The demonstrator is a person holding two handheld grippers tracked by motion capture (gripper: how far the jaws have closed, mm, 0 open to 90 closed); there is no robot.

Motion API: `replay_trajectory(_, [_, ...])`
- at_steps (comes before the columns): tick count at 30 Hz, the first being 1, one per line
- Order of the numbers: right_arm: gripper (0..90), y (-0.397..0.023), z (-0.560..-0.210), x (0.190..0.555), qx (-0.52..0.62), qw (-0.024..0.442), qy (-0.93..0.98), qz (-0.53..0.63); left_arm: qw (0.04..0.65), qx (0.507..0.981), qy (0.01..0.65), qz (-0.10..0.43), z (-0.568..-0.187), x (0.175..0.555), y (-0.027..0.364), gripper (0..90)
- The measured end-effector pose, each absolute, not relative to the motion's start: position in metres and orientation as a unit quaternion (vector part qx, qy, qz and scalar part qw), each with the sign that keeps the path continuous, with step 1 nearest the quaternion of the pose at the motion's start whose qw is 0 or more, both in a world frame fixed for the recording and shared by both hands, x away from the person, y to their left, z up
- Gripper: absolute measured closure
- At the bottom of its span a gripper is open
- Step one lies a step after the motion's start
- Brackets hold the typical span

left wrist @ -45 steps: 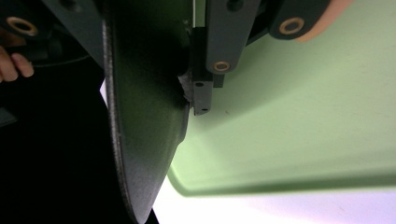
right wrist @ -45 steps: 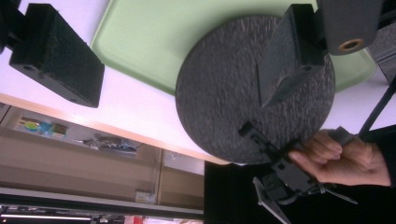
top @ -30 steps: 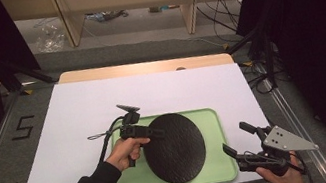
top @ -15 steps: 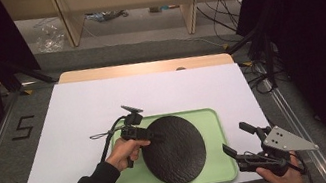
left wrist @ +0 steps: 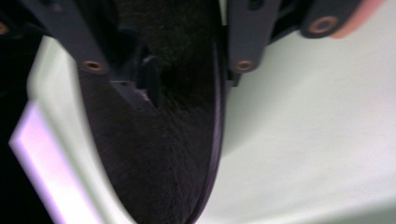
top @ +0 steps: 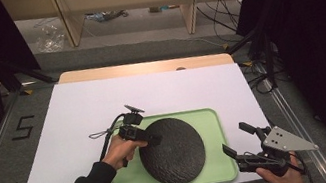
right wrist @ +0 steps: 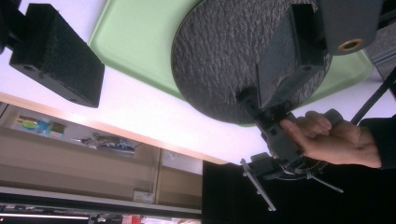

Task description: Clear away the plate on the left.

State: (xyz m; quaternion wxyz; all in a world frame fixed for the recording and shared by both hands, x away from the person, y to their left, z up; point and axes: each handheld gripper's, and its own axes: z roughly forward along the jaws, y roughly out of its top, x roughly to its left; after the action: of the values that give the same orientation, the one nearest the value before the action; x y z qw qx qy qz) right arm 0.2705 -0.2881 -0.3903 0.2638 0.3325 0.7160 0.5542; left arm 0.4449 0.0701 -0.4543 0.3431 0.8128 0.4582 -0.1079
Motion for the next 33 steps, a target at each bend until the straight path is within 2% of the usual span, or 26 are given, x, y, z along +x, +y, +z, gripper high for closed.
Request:
replay_trajectory(3, [16.4,-0.2882,-0.3906,0.2708,0.333,0.261,0.718,0.553,0.354,0.803,0.465,-0.116,-0.4549,0.446,0.0756,65.1])
replay_trajectory(19, [16.4,-0.2882,-0.3902,0.2703,0.33,0.258,0.722,0.551,0.316,0.825,0.456,-0.107,-0.4573,0.4445,0.079,58.1])
replay_trajectory(22, [16.4,-0.2882,-0.3904,0.2708,0.332,0.263,0.719,0.551,0.302,0.833,0.455,-0.088,-0.4576,0.4436,0.0772,55.3])
replay_trajectory(29, [16.5,-0.2881,-0.3903,0.2704,0.331,0.261,0.72,0.552,0.288,0.834,0.463,-0.082,-0.4583,0.4411,0.0776,53.7])
replay_trajectory(33, [16.5,-0.2882,-0.3905,0.2708,0.332,0.263,0.719,0.551,0.269,0.838,0.47,-0.072,-0.4625,0.4415,0.0751,49.9])
